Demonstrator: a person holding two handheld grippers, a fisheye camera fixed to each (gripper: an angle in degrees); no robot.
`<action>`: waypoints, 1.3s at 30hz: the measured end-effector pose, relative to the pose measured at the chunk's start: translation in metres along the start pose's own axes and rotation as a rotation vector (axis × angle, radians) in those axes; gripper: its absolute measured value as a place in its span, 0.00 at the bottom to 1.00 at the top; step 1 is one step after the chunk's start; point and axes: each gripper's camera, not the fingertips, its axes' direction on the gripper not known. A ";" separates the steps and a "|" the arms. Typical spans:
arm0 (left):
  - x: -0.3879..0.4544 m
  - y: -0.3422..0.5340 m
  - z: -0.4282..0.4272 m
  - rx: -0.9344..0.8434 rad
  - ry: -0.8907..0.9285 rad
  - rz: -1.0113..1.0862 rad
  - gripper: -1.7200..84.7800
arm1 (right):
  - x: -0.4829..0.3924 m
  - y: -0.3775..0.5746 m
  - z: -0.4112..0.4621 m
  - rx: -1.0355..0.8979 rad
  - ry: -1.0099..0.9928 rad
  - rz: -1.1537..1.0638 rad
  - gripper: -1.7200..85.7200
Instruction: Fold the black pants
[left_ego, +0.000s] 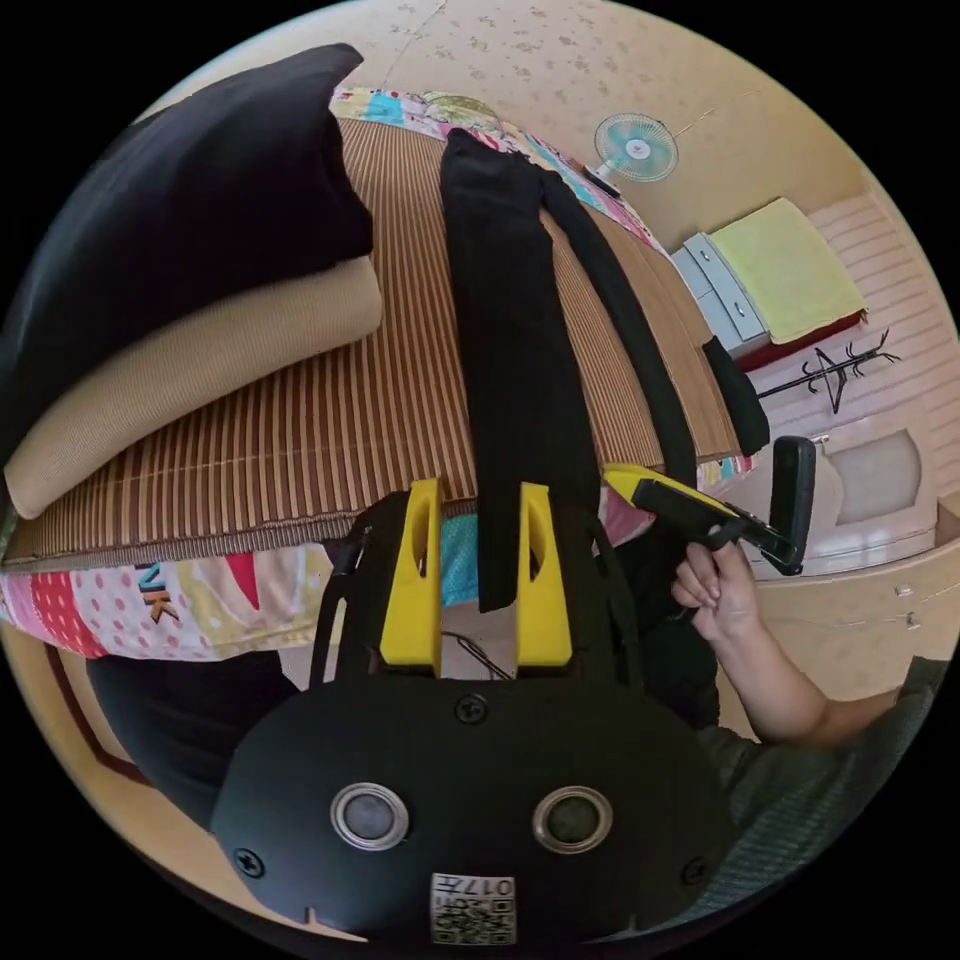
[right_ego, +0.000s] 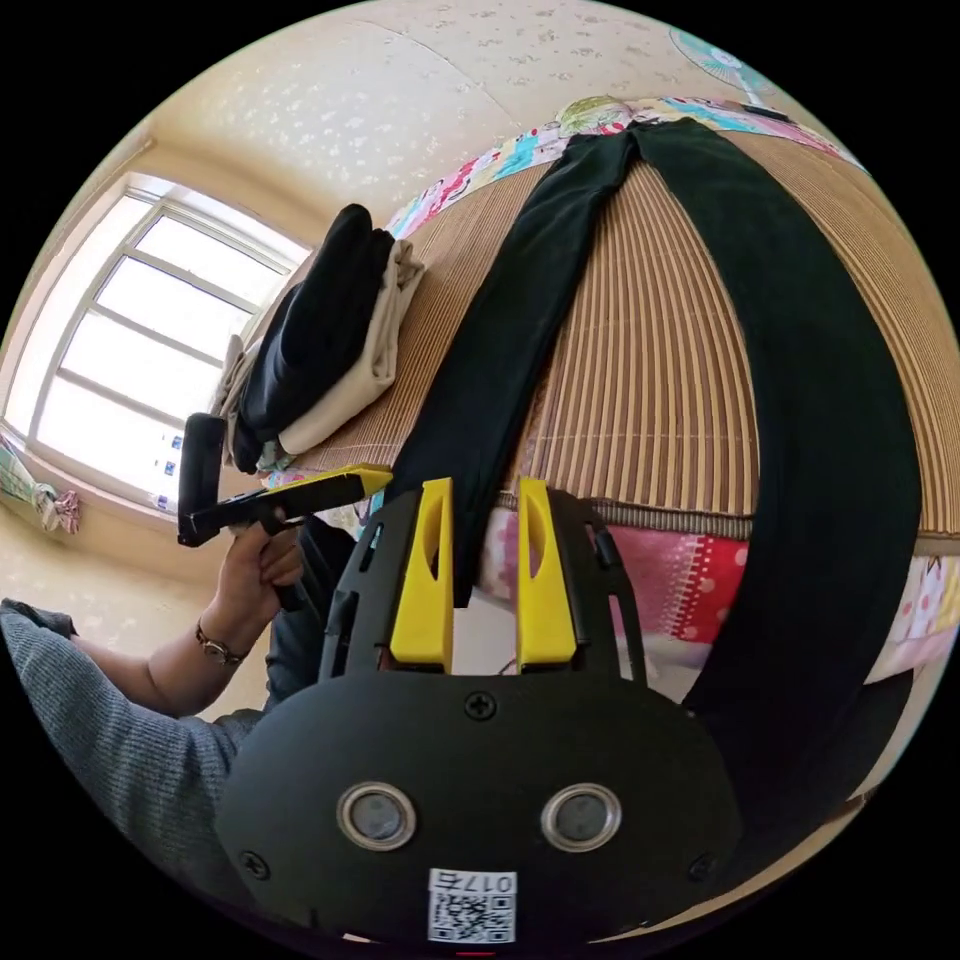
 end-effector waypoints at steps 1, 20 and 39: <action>-0.001 0.002 0.000 0.024 -0.020 -0.005 0.11 | 0.000 -0.003 -0.001 -0.021 0.004 -0.013 0.08; -0.075 -0.029 -0.010 -0.052 0.262 -0.148 0.15 | 0.086 -0.011 -0.074 -0.119 -0.193 0.059 0.12; -0.094 0.028 0.018 -0.430 0.357 -0.074 0.07 | 0.097 0.023 -0.113 -0.218 -0.096 0.139 0.07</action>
